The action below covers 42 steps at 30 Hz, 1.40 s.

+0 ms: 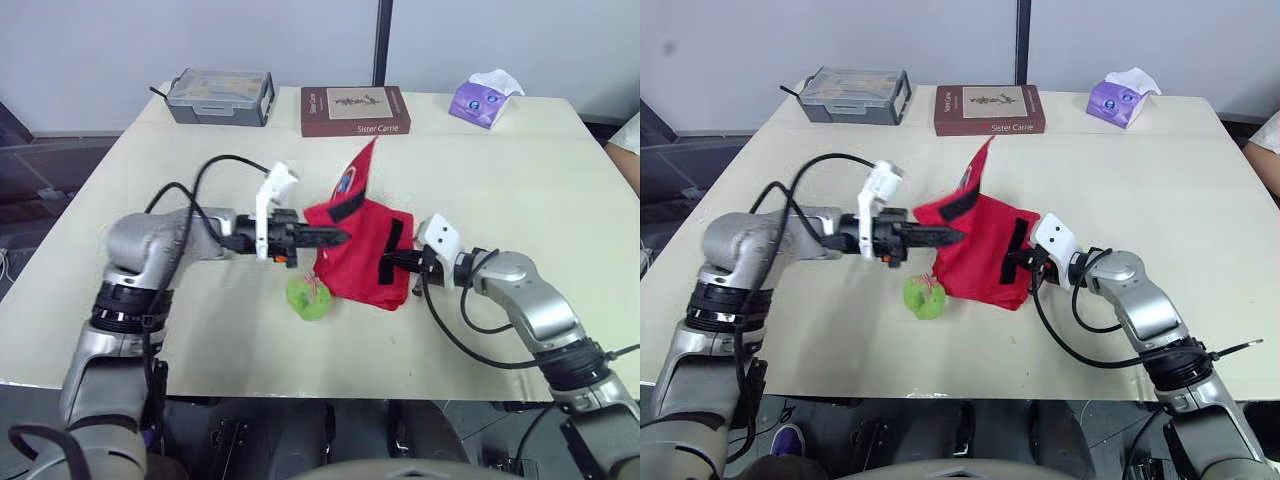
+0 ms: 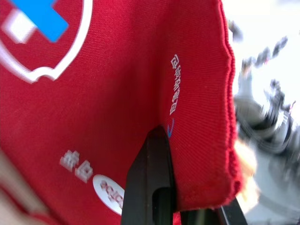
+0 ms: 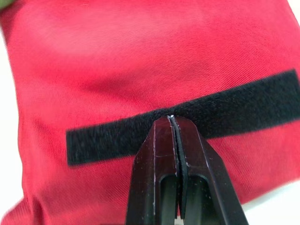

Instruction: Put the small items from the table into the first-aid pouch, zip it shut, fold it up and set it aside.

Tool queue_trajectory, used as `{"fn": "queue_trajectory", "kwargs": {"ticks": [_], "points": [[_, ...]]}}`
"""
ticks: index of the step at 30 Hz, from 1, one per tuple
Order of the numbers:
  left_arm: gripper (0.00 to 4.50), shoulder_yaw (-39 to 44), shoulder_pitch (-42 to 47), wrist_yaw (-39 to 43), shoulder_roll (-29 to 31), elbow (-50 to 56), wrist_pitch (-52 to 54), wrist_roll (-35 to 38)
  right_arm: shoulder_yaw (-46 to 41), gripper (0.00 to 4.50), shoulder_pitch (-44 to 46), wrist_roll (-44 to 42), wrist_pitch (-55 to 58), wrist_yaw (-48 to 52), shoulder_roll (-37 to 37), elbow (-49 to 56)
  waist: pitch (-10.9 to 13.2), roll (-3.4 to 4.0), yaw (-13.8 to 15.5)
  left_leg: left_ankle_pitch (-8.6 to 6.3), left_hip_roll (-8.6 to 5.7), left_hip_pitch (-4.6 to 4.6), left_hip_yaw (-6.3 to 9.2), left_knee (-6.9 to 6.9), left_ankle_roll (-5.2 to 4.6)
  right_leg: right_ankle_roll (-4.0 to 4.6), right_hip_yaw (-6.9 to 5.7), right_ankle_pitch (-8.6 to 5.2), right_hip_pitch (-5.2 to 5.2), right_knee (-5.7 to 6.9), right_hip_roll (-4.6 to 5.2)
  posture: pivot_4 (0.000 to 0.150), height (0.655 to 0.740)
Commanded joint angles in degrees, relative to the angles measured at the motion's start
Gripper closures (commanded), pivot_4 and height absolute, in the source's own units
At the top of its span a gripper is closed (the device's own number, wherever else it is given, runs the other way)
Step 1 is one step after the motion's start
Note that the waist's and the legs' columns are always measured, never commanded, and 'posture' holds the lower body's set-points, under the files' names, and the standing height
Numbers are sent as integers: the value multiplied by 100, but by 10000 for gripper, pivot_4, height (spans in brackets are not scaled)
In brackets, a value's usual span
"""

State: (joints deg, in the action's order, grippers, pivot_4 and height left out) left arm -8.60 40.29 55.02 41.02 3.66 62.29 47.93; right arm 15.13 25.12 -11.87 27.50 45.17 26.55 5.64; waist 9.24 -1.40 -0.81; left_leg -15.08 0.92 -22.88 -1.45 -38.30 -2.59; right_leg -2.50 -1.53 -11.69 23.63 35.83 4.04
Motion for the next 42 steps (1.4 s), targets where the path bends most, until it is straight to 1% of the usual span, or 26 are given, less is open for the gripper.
{"fn": "queue_trajectory", "kwargs": {"ticks": [1, 4, 8, 9, 11, 17, 18, 21, 22, 23, 26, 30, 33, 35, 36, 37, 39, 40, 42], "points": [[45000, -591, 106, 258, 44, 101, -514, -758, -119, 44729, -4, -29, 19, -85, -85, 120, 1, 1, 1, 0, 0, 0, 0, 0, 0, 0, 1, 0, 0, 0, -1, 1500, 7400], [45000, -1097, 113, 370, -36, 54, -926, -1396, -153, 44729, -61, -66, 66, -140, -137, 223, 1, 1, 13, 0, 1, 0, 0, 0, 0, 0, 0, -1, 0, 0, 0, 1500, 7400], [45000, -1359, 196, 386, -283, 34, -982, -1753, -157, 44729, -149, -36, 92, -192, -176, 324, 0, 1, 26, 0, 0, -2, 0, -1, -1, -4, 2, -3, -1, -1, 0, 1500, 7400], [45000, -1398, 274, 303, -420, -6, -930, -1836, -188, 44729, -199, -63, 114, -224, -194, 395, 0, 0, 35, 0, 0, -2, 1, -2, -1, -5, 2, -3, -1, -1, 0, 1500, 7400], [45000, -1619, 357, 320, -535, -129, -1110, -2173, -237, 44729, -289, -104, 166, -274, -202, 548, 0, 0, 57, 0, -2, -3, 5, -3, -2, -19, 2, -12, -4, -1, 0, 1500, 7400], [45000, -1900, 266, 559, -882, -415, -1398, -2573, -357, 44729, -484, -98, 298, -406, -203, 800, 0, 1, 74, 0, -7, -3, 7, -3, -2, -20, 5, -12, -5, 0, 0, 1500, 7400], [45000, -1991, 226, 608, -907, -474, -1607, -2729, -367, 44729, -515, -99, 325, -438, -212, 839, 0, 1, 84, 0, -8, -3, 9, -3, -2, -20, 5, -12, -5, 0, 0, 1500, 7400], [45000, -1901, 144, 825, -1106, -614, -1694, -2693, -386, 44729, -598, -98, 414, -522, -220, 964, -1, 2, 137, 0, -11, -3, 9, -4, -2, -20, 6, -12, -6, 0, 1, 1500, 7400], [38281, -1854, 132, 919, -1128, -643, -1691, -2656, -393, 45000, -627, -97, 437, -539, -217, 998, -1, 2, 152, 0, -11, -3, 9, -4, -3, -20, 6, -12, -6, 0, 2, 1500, 7400], [35418, -1664, 123, 1047, -1176, -660, -1595, -2463, -412, 45000, -682, -90, 455, -552, -184, 1043, -1, 2, 164, 0, -11, -3, 9, -4, -3, -20, 6, -12, -6, -1, 2, 1500, 7400], [22485, -1022, 112, 1516, -1271, -808, -1373, -1837, -516, 45000, -852, -112, 519, -580, -101, 1189, -1, 2, 167, 0, -14, -7, 14, -6, -3, -19, 6, -12, -6, 0, 2, 1500, 7400], [22485, -628, 167, 1899, -1320, -1228, -1367, -1547, -570, 45000, -930, -131, 541, -589, -70, 1234, 0, 3, 145, 0, -16, -10, 15, -6, -3, -20, 6, -13, -4, 0, 0, 1500, 7400], [22485, -42, 336, 1617, -1695, -1690, -989, -1135, -583, 45000, -966, -138, 535, -597, -55, 1235, 0, 4, 154, 0, -14, -9, 18, -6, -4, -21, 3, -13, -4, 0, -2, 1500, 7400], [27545, 433, 477, 1273, -1986, -2076, -711, -892, -601, 45000, -976, -146, 545, -617, -62, 1231, 0, 2, 163, 0, -15, -11, 20, -8, -4, -22, 2, -12, -5, 1, -2, 1500, 7400], [29002, 562, 504, 1224, -2046, -2156, -577, -798, -608, 45000, -987, -151, 550, -620, -59, 1241, 0, 2, 162, 0, -17, -13, 22, -9, -4, -25, 2, -11, -5, 0, -1, 1500, 7400], [34192, 592, 476, 1308, -2021, -2129, -461, -732, -611, 45000, -995, -153, 553, -624, -58, 1244, 0, 2, 155, 0, -19, -14, 23, -10, -4, -33, 3, -6, -5, 1, -1, 1500, 7400], [42271, 490, 343, 1566, -1882, -1902, -301, -662, -615, 45000, -1012, -163, 553, -629, -51, 1249, 0, 2, 124, 0, -30, -14, 22, -10, -4, -44, 4, 0, -5, 0, -1, 1500, 7400], [44492, 397, 267, 1718, -1784, -1750, -239, -627, -616, 45000, -1017, -168, 553, -632, -51, 1247, 0, 2, 97, 0, -30, -12, 21, -7, -4, -43, 5, 1, -5, 1, -1, 1500, 7400], [44492, 237, 125, 1875, -1639, -1489, -312, -676, -613, 45000, -1014, -175, 549, -637, -49, 1230, 0, 3, 55, 0, -29, -11, 22, -3, -4, -24, 5, 11, -5, 2, -3, 1500, 7400]]}}
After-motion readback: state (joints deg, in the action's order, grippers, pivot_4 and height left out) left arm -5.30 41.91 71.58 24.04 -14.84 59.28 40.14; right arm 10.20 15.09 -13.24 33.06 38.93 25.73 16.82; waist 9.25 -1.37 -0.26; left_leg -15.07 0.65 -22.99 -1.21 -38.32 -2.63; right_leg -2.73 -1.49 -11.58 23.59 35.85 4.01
